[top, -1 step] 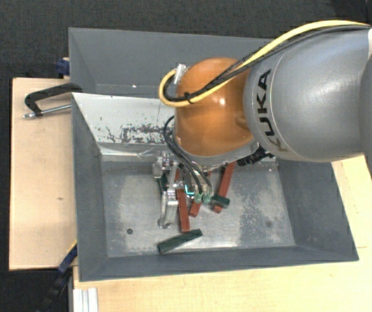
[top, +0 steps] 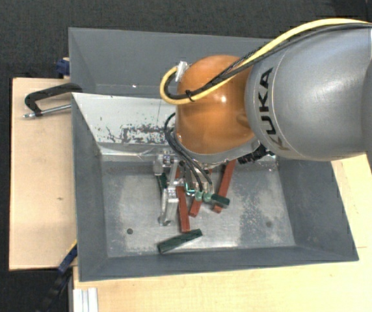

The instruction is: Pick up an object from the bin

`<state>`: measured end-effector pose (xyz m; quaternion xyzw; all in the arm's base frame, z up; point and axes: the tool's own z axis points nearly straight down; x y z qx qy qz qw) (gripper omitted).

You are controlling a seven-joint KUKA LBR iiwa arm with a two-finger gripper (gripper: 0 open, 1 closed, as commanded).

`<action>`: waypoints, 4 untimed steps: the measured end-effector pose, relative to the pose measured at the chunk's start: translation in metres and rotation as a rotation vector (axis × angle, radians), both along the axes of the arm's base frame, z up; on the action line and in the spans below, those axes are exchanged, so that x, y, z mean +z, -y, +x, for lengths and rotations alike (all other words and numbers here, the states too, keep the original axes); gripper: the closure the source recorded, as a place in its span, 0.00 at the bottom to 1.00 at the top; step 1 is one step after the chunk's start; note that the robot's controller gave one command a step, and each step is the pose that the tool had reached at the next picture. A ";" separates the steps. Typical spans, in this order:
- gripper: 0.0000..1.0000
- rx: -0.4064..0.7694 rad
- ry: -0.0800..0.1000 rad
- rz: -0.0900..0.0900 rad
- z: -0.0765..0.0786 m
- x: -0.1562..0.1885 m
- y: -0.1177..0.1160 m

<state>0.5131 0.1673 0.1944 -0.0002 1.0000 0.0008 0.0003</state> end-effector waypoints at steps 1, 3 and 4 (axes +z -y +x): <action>0.00 0.051 0.006 0.001 0.007 -0.052 0.023; 0.00 0.301 0.006 -0.002 0.064 -0.110 0.075; 0.00 0.413 0.001 -0.001 0.044 -0.111 0.072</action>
Offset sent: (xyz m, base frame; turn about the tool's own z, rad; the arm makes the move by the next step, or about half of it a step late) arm 0.0717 -0.0790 -0.1090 -0.2021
